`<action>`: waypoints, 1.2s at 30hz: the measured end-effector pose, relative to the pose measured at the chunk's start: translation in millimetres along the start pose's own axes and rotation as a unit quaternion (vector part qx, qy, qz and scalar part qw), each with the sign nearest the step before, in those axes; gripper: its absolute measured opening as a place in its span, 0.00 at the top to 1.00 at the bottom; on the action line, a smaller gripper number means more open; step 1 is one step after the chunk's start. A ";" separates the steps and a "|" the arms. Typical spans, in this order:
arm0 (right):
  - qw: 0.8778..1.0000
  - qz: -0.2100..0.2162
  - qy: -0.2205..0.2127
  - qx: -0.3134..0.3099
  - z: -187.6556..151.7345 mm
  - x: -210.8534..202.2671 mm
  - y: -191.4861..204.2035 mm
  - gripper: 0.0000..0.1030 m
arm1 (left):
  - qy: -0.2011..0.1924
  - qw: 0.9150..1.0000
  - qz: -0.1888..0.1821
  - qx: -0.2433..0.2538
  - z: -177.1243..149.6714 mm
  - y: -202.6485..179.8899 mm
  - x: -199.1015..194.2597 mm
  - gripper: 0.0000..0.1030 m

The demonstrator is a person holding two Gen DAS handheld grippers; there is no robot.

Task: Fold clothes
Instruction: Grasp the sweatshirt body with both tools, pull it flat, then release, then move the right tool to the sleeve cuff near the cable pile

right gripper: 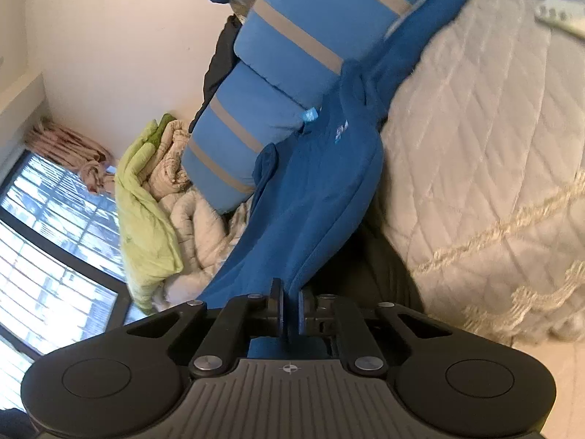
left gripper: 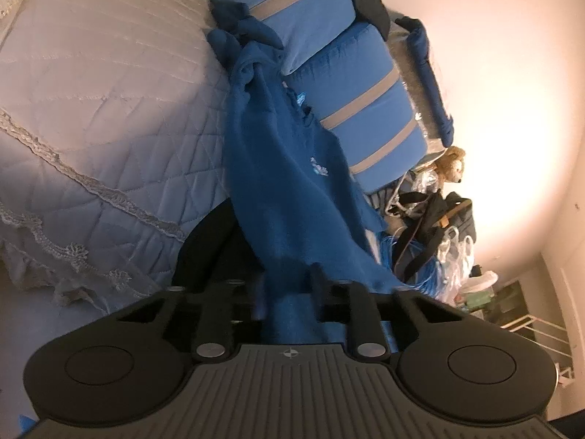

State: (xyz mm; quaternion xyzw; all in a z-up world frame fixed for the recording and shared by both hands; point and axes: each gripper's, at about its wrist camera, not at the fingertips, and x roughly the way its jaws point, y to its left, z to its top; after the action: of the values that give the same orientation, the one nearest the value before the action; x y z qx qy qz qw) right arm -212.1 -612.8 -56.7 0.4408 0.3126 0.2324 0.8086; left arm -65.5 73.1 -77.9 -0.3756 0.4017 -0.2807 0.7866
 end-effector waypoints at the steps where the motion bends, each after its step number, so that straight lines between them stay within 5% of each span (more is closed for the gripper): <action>1: 1.000 -0.013 -0.009 -0.015 0.8 -2.7 6.6 0.92 | -0.001 1.000 -0.002 0.003 0.3 -3.7 -3.0 0.92; 12: 0.995 -0.024 -0.046 -0.082 16.5 -23.4 62.2 0.92 | -0.021 0.998 -0.019 0.048 3.3 -48.6 -40.6 0.97; 20: 0.994 -0.040 0.012 -0.105 12.5 -28.8 73.0 0.91 | -0.001 0.998 0.035 0.057 0.3 -52.4 -51.2 0.96; 23: 0.989 -0.095 0.011 -0.113 11.3 -22.8 66.9 0.80 | 0.009 0.996 0.072 0.050 3.3 -47.6 -44.3 0.92; 25: 0.983 -0.138 -0.005 -0.121 13.8 -20.1 64.3 0.25 | -0.001 0.993 0.099 0.060 8.4 -49.5 -42.8 0.68; 27: 0.974 -0.180 -0.030 -0.137 18.5 -16.7 64.6 0.00 | -0.025 0.987 0.134 0.080 14.2 -56.5 -41.0 0.36; 30: 0.961 -0.223 -0.057 -0.154 30.3 -8.3 66.2 0.00 | -0.070 0.972 0.189 0.125 22.8 -77.0 -35.5 0.32; 33: 0.945 -0.264 -0.069 -0.178 41.9 4.5 68.1 0.00 | -0.107 0.946 0.242 0.188 29.8 -103.2 -24.8 0.30; 36: 0.927 -0.302 -0.079 -0.208 55.8 16.0 69.6 0.00 | -0.129 0.933 0.260 0.213 35.0 -121.0 -10.1 0.29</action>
State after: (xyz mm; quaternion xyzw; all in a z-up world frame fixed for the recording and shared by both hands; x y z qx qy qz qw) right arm -168.3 -599.1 21.4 0.1642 0.3109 0.0011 0.9361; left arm -58.2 25.6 38.9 -0.1146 0.3113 -0.0949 0.9386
